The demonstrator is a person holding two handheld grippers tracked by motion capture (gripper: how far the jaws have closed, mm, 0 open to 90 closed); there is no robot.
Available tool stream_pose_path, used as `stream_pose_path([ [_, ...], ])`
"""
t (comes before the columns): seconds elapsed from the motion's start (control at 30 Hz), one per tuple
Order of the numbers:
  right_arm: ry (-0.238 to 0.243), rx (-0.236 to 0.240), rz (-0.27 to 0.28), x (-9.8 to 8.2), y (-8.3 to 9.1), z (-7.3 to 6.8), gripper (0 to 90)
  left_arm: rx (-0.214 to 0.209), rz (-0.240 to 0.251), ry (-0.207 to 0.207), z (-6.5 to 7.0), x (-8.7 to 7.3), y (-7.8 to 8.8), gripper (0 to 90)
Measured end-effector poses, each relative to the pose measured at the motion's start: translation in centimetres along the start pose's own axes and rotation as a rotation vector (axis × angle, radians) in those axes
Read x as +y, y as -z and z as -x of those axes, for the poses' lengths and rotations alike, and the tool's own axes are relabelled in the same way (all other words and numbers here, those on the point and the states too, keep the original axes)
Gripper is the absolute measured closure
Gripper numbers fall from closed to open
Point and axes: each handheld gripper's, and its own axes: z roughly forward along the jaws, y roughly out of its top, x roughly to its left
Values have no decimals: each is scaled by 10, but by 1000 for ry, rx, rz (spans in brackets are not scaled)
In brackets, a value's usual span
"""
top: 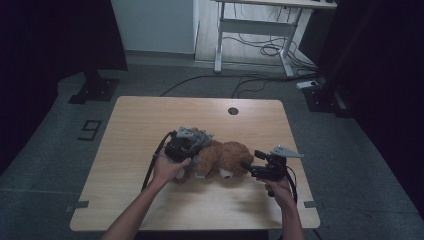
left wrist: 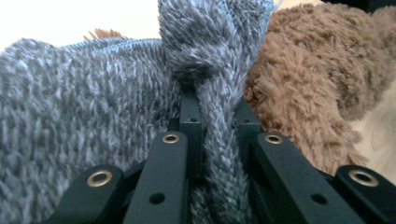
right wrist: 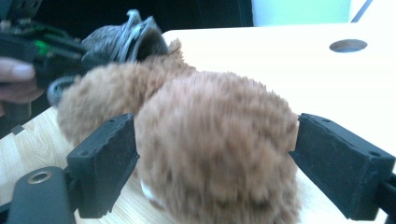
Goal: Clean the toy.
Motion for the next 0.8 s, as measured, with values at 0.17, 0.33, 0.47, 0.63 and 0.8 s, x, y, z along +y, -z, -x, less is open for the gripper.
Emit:
stream_pose_path([
  [0.17, 7, -22, -45, 14, -11, -5, 116, -23, 18, -2, 7, -14, 9, 790],
  [0.33, 47, -36, -184, 15, -35, -7, 67, -49, 24, 0, 10, -24, 15, 789],
  [0.47, -2, -20, -235, 6, -43, -2, 24, -76, 34, 18, 9, -31, 16, 789],
  [0.63, -89, 20, -293, -9, -47, 4, 63, -100, 32, 28, 11, -37, 17, 789],
  [0.8, -25, 11, -340, -17, -45, -10, 140, -138, 2, 35, 12, -41, 24, 788],
])
